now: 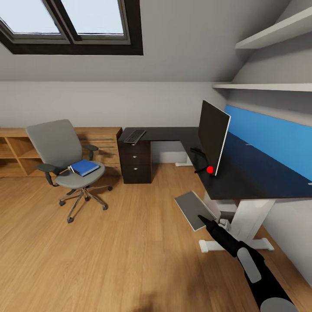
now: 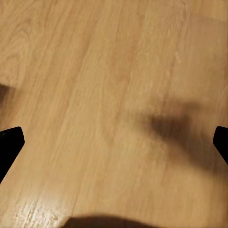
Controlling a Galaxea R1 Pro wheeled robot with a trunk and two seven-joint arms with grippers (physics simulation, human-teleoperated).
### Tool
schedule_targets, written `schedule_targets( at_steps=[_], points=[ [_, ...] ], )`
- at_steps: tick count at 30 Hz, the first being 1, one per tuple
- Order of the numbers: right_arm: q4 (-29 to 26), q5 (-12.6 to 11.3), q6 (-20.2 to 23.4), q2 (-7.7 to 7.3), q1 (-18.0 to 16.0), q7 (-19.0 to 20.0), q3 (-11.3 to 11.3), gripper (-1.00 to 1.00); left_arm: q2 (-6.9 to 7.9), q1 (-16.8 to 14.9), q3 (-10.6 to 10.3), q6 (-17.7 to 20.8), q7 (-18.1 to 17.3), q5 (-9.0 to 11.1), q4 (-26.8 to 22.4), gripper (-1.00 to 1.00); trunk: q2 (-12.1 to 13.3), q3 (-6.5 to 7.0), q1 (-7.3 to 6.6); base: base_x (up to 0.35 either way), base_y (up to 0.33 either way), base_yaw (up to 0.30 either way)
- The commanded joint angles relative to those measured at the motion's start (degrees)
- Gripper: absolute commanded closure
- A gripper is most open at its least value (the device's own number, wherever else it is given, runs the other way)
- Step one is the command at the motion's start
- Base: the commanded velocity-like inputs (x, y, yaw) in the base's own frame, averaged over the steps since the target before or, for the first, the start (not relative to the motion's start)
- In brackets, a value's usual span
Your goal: In the bedroom, organize the workspace by keeping the computer under the desk, ensuring the monitor is on the desk, placing the keyboard on the desk next to the monitor, placing the mouse on the desk next to the keyboard, moving the folder from the swivel chair onto the desk next to the mouse, stacking the notebook on top of the folder with the pen on top of the notebook, and positioning the swivel chair next to the desk.
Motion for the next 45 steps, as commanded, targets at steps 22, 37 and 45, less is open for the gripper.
schedule_targets(
  at_steps=[22, 37, 45],
  points=[
    [3.0, -0.3, 0.3, 0.03, 0.0, 9.2, 0.1, 1.00, -0.01, 0.0, 0.0, -0.1, 0.4, 0.0, 0.0, -1.00, 0.4, 0.13, -0.23, 0.000, 0.001, 0.000],
    [3.2, -0.2, 0.2, 0.64, 0.0, 9.2, 0.2, 1.00, -0.01, 0.0, 0.0, -0.1, 0.4, 0.0, 0.0, -1.00, 6.4, 2.82, -3.52, 0.000, 0.000, 0.000],
    [3.3, -0.1, 0.2, 1.31, 0.0, 9.1, 0.1, 1.00, -0.01, 0.0, 0.0, -0.1, 0.3, 0.0, 0.0, -1.00, 9.6, 4.26, -5.28, 0.000, 0.000, 0.000]
  ],
)
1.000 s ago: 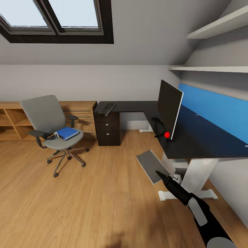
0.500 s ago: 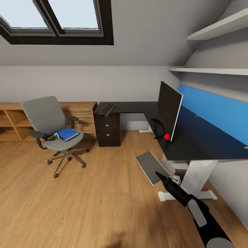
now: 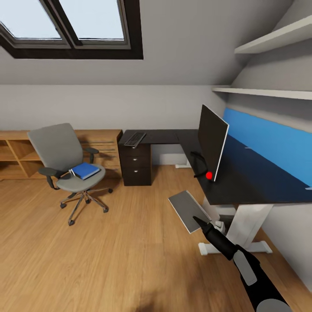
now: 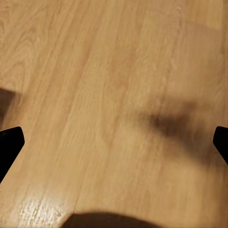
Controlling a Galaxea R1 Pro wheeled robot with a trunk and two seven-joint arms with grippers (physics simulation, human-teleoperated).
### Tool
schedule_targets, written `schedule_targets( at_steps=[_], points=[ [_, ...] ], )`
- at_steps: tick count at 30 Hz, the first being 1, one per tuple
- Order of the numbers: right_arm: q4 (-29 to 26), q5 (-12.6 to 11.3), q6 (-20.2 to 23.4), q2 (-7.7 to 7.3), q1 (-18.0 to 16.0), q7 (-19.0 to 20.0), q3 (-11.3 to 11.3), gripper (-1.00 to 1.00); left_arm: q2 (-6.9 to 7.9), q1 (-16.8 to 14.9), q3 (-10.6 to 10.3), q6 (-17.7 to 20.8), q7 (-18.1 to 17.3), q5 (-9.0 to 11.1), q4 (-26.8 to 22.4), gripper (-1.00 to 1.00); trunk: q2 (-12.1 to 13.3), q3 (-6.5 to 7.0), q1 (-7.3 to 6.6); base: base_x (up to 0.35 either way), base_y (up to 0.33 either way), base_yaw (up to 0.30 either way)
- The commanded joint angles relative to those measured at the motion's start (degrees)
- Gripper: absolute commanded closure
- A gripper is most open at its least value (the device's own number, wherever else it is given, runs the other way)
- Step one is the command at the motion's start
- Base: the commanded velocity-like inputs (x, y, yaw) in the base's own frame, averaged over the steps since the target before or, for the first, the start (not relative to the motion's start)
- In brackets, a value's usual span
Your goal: In the bedroom, organize the workspace by keeping the computer under the desk, ensuring the monitor is on the desk, placing the keyboard on the desk next to the monitor, placing the mouse on the desk next to the keyboard, moving the folder from the swivel chair onto the desk next to the mouse, stacking the notebook on top of the folder with the pen on top of the notebook, and positioning the swivel chair next to the desk.
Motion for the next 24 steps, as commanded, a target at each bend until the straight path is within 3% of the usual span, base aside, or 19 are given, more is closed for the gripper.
schedule_targets(
  at_steps=[1, 7, 14, 17, 21, 22, 24],
  points=[
    [0.0, -0.3, 0.4, 0.00, 0.0, 0.1, -0.1, 1.00, -0.01, 0.0, -0.1, -0.2, 0.3, 0.0, 0.0, -1.00, 0.4, 0.13, -0.23, 0.000, 0.000, 0.000],
    [0.1, -0.4, 0.5, 0.02, 0.0, 0.2, -0.1, 1.00, -0.01, 0.0, 0.0, -0.2, 0.3, 0.0, 0.0, -1.00, 2.8, 1.21, -1.55, 0.000, 0.000, 0.000],
    [0.2, -0.3, 0.3, 1.05, 0.0, -0.1, -0.1, 1.00, -0.01, 0.0, 0.0, 0.0, 0.4, 0.0, 0.0, -1.00, 5.6, 2.47, -3.09, 0.000, 0.000, 0.000],
    [0.1, -0.3, -0.8, 2.09, 0.0, -3.1, 0.1, 1.00, -0.02, 0.0, -0.1, 0.2, 0.5, 0.0, 0.0, -1.00, 6.8, 3.00, -3.74, 0.000, 0.000, 0.000],
    [0.1, -0.3, -4.1, 5.19, 0.0, -9.5, 0.4, 1.00, -0.16, 0.0, -0.1, 0.3, 0.8, 0.0, 0.0, -1.00, 8.4, 3.72, -4.62, 0.000, 0.000, 0.000],
    [0.1, -0.3, -6.7, 6.91, 0.0, -12.6, 0.5, 1.00, -0.20, 0.0, -0.2, 0.3, 0.8, 0.0, 0.0, -1.00, 8.8, 3.90, -4.84, 0.000, 0.000, 0.000],
    [0.1, -0.3, -10.0, 8.54, 0.0, -15.7, 0.6, 1.00, -0.27, 0.0, -0.2, 0.3, 0.9, 0.0, -0.1, -1.00, 9.6, 4.26, -5.28, 0.000, 0.000, 0.000]
  ],
)
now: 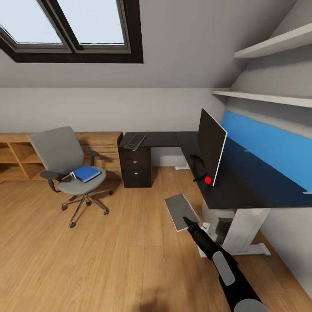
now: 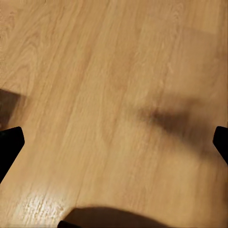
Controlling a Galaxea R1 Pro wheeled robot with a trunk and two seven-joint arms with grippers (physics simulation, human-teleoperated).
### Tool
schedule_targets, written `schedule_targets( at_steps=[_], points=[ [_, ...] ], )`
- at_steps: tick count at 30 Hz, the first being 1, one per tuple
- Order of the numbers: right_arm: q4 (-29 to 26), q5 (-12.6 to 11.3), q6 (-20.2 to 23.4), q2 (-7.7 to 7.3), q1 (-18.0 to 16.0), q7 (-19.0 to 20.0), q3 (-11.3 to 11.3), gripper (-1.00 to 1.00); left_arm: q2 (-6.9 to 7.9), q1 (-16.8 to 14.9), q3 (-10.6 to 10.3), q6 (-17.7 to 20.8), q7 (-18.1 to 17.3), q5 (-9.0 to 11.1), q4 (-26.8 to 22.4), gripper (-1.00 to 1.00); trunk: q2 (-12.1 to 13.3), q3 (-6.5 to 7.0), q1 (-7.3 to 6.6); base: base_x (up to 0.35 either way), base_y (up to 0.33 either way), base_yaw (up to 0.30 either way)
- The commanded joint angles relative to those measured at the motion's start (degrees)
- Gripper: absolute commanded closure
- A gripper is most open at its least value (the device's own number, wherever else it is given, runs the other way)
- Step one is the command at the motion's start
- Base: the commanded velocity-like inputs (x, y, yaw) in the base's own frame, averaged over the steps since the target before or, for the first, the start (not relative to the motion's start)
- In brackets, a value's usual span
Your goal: In the bedroom, organize the workspace by keeping the computer under the desk, ensuring the monitor is on the desk, placing the keyboard on the desk next to the monitor, placing the mouse on the desk next to the keyboard, moving the folder from the swivel chair onto the desk next to the mouse, stacking the notebook on top of the folder with the pen on top of the notebook, and positioning the swivel chair next to the desk.
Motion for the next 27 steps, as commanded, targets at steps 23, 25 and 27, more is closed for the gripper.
schedule_targets(
  at_steps=[23, 25, 27],
  points=[
    [2.0, -0.8, -21.6, 5.04, -0.1, -12.4, 3.8, 1.00, -1.71, 0.0, -0.2, -0.7, -0.2, -0.4, -0.2, -1.00, 1.6, 0.67, -0.89, 0.002, 0.000, 0.000],
    [2.2, -0.8, -22.5, 5.02, -0.1, -12.3, 3.9, 1.00, -0.79, 0.0, -0.1, -0.7, -0.2, -0.3, -0.2, -1.00, 1.6, 0.67, -0.89, 0.151, 0.045, 0.000],
    [2.3, -0.8, -22.8, 5.03, -0.1, -12.2, 3.9, 1.00, -0.31, 0.0, -0.1, -0.7, -0.2, -0.2, -0.2, -1.00, 1.6, 0.67, -0.89, 0.214, 0.067, 0.000]
  ],
)
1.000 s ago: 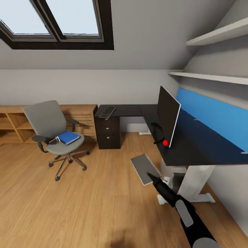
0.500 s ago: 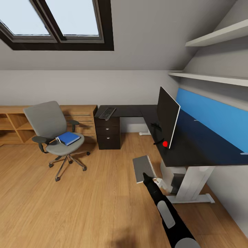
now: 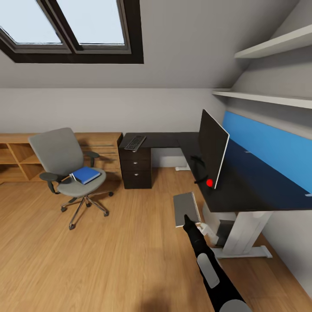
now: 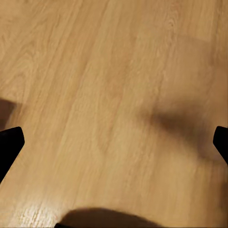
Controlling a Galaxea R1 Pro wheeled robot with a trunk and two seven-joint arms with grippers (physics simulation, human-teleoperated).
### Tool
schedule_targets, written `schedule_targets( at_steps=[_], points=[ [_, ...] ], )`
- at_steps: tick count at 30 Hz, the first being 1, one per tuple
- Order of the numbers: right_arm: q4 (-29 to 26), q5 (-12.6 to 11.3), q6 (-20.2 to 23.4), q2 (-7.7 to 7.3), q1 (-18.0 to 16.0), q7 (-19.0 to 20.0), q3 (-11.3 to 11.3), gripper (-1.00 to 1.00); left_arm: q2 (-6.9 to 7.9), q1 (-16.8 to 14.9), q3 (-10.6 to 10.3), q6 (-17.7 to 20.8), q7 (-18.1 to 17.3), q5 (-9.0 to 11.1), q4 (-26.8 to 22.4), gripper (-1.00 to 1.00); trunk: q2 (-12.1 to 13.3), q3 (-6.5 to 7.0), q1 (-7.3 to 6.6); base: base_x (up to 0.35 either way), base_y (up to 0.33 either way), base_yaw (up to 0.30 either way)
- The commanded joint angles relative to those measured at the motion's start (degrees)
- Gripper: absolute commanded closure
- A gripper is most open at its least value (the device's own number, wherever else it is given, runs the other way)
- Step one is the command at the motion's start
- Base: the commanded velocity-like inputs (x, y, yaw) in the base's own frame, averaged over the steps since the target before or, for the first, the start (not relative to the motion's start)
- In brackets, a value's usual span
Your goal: In the bedroom, organize the workspace by keeping the computer under the desk, ensuring the monitor is on the desk, placing the keyboard on the desk next to the monitor, placing the mouse on the desk next to the keyboard, moving the folder from the swivel chair onto the desk next to the mouse, stacking the notebook on top of the folder with the pen on top of the notebook, and positioning the swivel chair next to the desk.
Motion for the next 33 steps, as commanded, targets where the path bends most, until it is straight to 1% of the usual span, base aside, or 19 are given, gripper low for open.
schedule_targets(
  at_steps=[1, 5, 9, 14, 27, 33],
  points=[
    [0.1, -0.6, -0.1, 0.04, 0.0, 0.5, -0.2, 1.00, 0.17, 0.0, -0.1, -0.2, 0.3, 0.0, 0.0, -1.00, 0.0, -0.05, 0.02, 0.247, 0.072, 0.000],
    [0.2, -0.6, -0.3, 0.06, 0.0, 0.7, 0.0, 1.00, 0.62, 0.0, 0.0, -0.2, 0.3, 0.1, 0.0, -1.00, 0.0, -0.05, 0.02, 0.276, 0.038, 0.000],
    [0.5, -0.7, -0.4, 0.06, 0.0, 2.1, 0.3, 1.00, 0.82, 0.0, 0.0, -0.2, 0.3, 0.1, 0.0, -1.00, 0.0, -0.05, 0.02, 0.262, 0.013, 0.000],
    [2.5, -0.7, -0.4, 0.02, 0.0, 4.0, 0.4, 1.00, 0.91, 0.0, 0.0, -0.2, 0.3, 0.1, 0.0, -1.00, 0.0, -0.05, 0.02, 0.254, 0.003, 0.000],
    [3.4, -0.7, -0.5, 0.06, 0.0, 4.7, 0.5, 1.00, 0.93, 0.0, 0.0, -0.1, 0.3, 0.1, 0.1, -1.00, 0.0, -0.05, 0.02, 0.305, 0.005, 0.000],
    [3.5, -0.7, -0.5, 0.01, 0.0, 4.6, 0.4, 1.00, 0.93, 0.0, 0.0, -0.1, 0.3, 0.1, 0.1, -1.00, 0.0, -0.05, 0.02, 0.316, 0.147, 0.000]
  ],
)
